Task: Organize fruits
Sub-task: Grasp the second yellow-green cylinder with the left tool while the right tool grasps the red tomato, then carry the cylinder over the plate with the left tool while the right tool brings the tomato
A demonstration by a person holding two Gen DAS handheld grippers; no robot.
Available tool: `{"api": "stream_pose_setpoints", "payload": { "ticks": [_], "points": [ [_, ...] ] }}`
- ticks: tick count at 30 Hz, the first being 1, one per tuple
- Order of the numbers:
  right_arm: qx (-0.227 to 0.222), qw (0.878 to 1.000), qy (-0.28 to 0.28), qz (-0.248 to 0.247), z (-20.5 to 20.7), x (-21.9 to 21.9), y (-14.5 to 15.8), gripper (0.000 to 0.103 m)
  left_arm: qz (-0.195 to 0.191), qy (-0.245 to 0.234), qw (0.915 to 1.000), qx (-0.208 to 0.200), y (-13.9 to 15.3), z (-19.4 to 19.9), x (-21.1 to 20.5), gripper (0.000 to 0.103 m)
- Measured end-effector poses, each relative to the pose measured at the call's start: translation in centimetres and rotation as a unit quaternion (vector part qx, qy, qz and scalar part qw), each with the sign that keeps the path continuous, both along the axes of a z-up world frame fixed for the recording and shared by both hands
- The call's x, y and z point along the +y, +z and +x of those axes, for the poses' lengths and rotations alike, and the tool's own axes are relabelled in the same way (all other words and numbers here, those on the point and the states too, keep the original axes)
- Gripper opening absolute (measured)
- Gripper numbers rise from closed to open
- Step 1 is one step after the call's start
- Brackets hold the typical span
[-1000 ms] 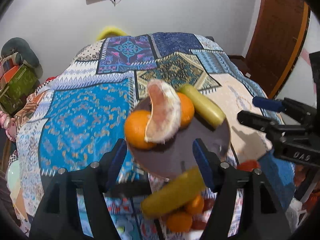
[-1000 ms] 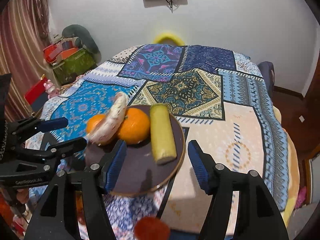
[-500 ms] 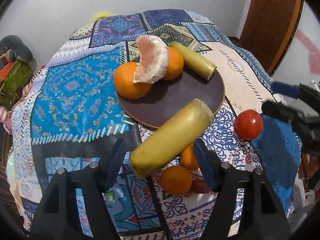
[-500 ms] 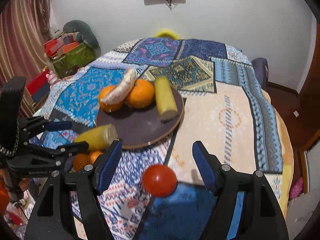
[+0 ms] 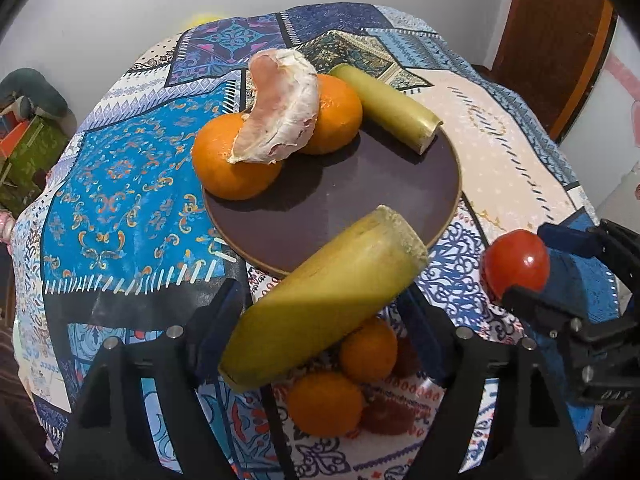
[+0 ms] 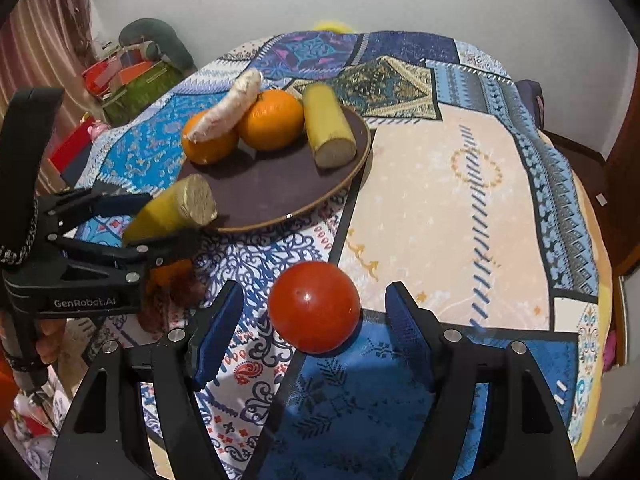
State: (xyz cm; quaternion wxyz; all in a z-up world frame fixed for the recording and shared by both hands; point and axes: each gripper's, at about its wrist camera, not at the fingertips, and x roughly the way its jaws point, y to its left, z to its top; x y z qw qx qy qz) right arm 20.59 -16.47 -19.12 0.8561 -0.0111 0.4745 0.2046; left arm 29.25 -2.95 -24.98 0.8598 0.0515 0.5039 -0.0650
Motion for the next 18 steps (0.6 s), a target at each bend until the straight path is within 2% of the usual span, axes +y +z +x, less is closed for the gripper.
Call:
{"api": "stream_pose_setpoints", "payload": {
  "ticks": [8,12,18],
  "points": [
    [0.013,1.000,-0.002,0.006,0.1,-0.2,-1.2,0.070,-0.009,0.018,0.9998,-0.007,-0.4,0.4,0.6,0.075],
    [0.021,1.000,0.005,0.013,0.2,-0.1,-1.5,0.070,-0.018,0.030,0.9993,-0.015,0.2,0.3,1.2,0.061],
    [0.020,1.000,0.013,0.013,0.4,0.3,-1.4,0.054,-0.039,0.061,0.9971,-0.023,1.1,0.4,3.6,0.047]
  ]
}}
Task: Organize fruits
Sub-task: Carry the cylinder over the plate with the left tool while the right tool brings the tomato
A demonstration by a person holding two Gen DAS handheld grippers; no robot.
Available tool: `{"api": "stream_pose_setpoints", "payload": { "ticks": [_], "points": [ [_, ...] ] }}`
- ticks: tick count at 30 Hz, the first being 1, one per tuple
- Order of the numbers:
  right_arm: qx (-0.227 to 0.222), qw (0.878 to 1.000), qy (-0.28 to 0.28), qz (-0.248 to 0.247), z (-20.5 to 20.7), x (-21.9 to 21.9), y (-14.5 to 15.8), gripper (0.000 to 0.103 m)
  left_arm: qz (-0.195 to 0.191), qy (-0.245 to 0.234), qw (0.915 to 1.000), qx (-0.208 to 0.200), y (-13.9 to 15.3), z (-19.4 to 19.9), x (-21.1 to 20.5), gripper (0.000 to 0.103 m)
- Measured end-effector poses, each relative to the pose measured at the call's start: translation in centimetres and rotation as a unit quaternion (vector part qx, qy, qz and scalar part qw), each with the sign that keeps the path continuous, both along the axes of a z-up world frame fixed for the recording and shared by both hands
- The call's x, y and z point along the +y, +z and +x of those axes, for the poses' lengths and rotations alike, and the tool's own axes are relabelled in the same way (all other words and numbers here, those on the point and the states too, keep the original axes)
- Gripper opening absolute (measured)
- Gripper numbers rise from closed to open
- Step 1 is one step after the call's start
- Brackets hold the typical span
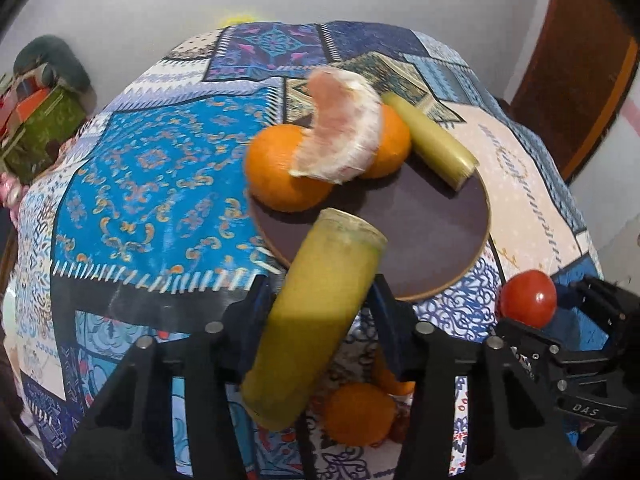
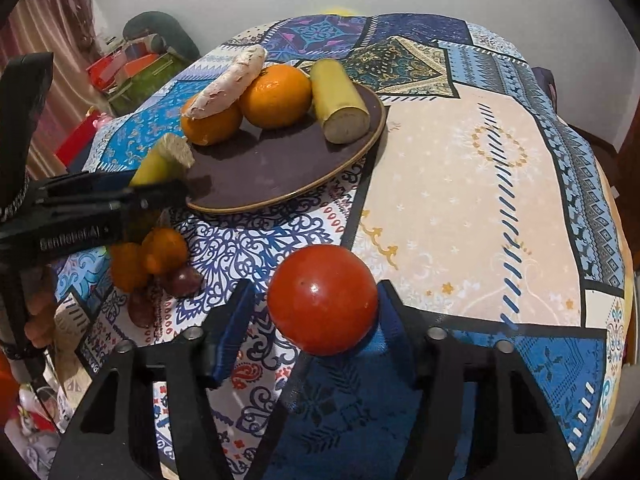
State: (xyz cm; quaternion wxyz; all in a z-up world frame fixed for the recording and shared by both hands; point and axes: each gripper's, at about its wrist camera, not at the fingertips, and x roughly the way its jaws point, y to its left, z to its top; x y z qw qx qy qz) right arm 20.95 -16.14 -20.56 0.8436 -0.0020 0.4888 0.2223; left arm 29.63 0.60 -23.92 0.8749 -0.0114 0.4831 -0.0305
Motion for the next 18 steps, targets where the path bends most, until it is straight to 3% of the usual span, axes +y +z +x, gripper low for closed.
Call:
{"api": "stream_pose_setpoints", "payload": {
  "ticks": [3,18],
  "points": [
    [-0.004,1.000,-0.003,-0.002,0.0,-0.1,0.1,0.048,-0.010,0.011,0.9999,-0.003,0.3,-0.3,1.2,0.044],
    [-0.029,0.999,-0.009,0.013,0.2,-0.1,2.0,0.046,-0.035,-0.009,0.9985,-0.040,4.1,-2.5,1.1,0.040]
  ]
}}
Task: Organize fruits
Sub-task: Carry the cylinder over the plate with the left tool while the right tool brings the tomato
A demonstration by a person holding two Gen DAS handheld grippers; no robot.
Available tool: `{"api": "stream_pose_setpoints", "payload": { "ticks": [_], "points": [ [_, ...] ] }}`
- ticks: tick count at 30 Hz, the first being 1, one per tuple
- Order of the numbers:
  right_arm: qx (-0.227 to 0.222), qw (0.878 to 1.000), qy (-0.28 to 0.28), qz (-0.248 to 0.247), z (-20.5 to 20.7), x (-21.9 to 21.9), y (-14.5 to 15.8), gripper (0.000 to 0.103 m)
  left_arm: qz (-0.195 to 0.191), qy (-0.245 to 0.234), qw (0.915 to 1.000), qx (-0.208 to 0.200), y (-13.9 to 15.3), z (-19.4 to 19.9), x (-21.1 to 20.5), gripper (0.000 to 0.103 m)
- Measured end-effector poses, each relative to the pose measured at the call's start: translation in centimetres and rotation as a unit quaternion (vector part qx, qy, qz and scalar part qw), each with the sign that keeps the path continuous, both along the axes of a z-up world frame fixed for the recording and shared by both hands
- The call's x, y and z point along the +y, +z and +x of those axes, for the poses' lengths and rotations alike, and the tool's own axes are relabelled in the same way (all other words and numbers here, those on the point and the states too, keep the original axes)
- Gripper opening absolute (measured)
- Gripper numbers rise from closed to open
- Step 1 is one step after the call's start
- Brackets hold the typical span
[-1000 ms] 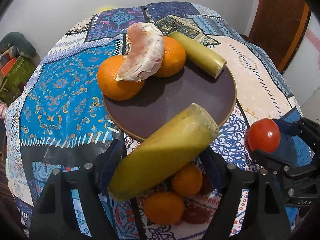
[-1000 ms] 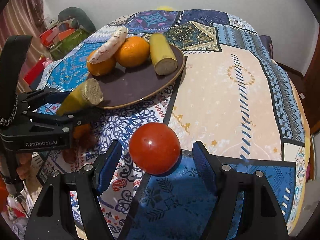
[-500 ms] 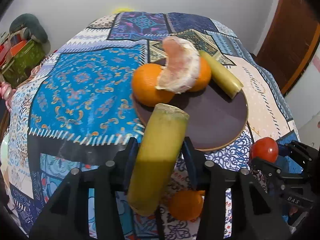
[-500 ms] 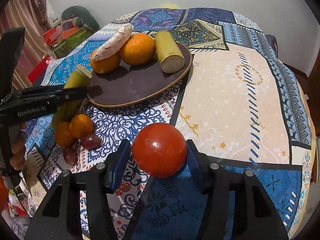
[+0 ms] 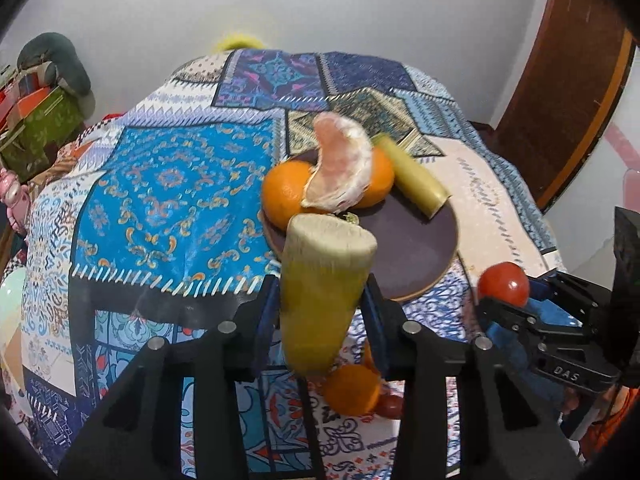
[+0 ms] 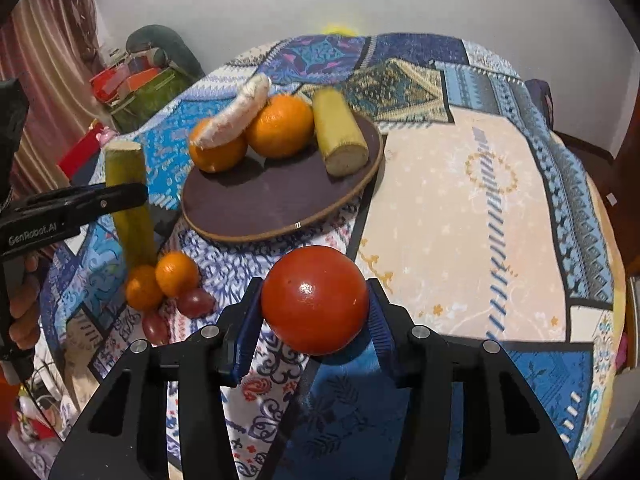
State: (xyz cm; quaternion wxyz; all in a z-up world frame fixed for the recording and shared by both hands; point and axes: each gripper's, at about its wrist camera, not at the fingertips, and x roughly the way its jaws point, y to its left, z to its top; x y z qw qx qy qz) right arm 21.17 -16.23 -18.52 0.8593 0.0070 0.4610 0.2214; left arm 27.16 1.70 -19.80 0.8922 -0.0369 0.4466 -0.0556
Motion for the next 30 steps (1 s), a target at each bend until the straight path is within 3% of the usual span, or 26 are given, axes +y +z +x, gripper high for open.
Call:
{"api": "stream_pose_setpoints", "payload": {
  "ticks": [12,22,30],
  "points": [
    [-0.035,0.999,-0.012,0.015,1.5,-0.8,2.6,0.046,-0.007,-0.027,0.9993,-0.025,2.3,2.1,-2.9,0.039],
    [-0.046,0.999,-0.013,0.024,2.8,-1.2,3.0,0.046,-0.011,-0.063,0.9979,0.000,0.6,5.9,-6.5,0.039],
    [-0.047,0.999,-0.011,0.026,4.3,-1.5,2.6,0.046,-0.009,-0.060,0.9982,0.003,-0.3,8.9,-7.5,0.039]
  ]
}}
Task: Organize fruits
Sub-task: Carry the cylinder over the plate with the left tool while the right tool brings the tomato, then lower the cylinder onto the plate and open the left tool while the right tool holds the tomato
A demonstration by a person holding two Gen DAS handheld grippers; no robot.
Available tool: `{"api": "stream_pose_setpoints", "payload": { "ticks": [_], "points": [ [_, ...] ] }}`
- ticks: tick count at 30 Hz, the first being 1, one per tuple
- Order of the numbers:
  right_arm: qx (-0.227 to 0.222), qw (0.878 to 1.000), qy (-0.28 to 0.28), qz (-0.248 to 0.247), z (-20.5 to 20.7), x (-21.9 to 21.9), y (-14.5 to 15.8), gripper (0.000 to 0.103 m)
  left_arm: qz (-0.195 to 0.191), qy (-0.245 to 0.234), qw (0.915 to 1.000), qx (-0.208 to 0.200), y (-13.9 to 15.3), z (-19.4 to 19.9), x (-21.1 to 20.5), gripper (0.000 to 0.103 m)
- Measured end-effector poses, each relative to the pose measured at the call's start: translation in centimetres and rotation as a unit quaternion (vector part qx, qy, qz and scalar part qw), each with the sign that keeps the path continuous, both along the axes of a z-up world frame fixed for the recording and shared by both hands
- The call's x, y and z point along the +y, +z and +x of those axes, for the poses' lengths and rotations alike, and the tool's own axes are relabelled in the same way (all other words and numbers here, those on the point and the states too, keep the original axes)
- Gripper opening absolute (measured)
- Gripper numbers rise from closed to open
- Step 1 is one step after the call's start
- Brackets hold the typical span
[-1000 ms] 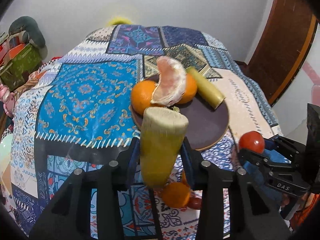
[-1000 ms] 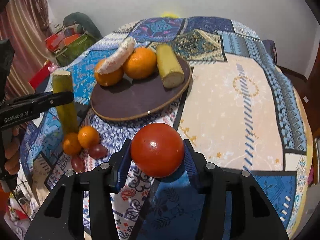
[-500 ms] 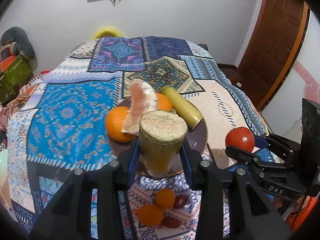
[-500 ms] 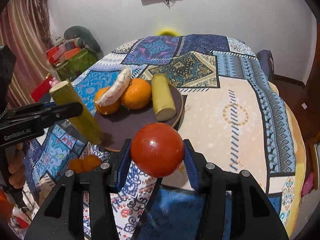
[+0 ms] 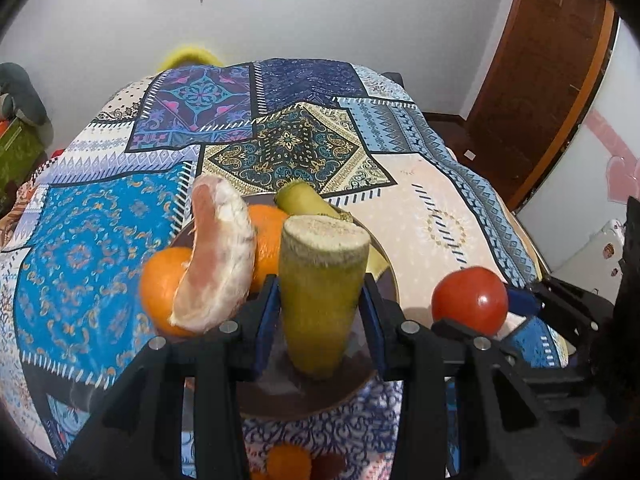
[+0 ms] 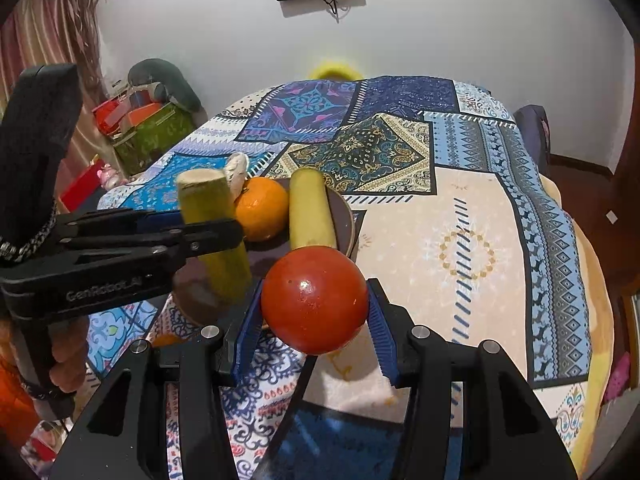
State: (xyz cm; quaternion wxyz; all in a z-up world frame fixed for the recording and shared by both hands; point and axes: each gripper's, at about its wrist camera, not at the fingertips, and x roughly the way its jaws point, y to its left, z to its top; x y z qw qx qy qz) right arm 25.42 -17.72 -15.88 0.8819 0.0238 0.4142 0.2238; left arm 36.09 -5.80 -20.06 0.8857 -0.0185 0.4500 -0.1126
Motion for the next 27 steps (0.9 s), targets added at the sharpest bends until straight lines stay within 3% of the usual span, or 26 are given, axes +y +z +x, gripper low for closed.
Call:
{"api": "stream_pose_setpoints", "payload": {
  "ticks": [10,18,27],
  "points": [
    [0.006,1.000,0.006,0.005,0.9,0.0,-0.8,0.046,0.003,0.002,1.0000,0.002,-0.7,1.4,-0.2,0.039],
    [0.009,1.000,0.011,0.008,1.0,0.5,-0.8,0.046,0.020,-0.006,0.9995,-0.022,0.7,-0.4,0.0,0.039],
    [-0.001,1.000,0.027,0.007,0.6,2.5,0.5,0.046,0.031,0.025,0.9985,-0.036,2.6,-3.9,5.1,0.043]
  ]
}}
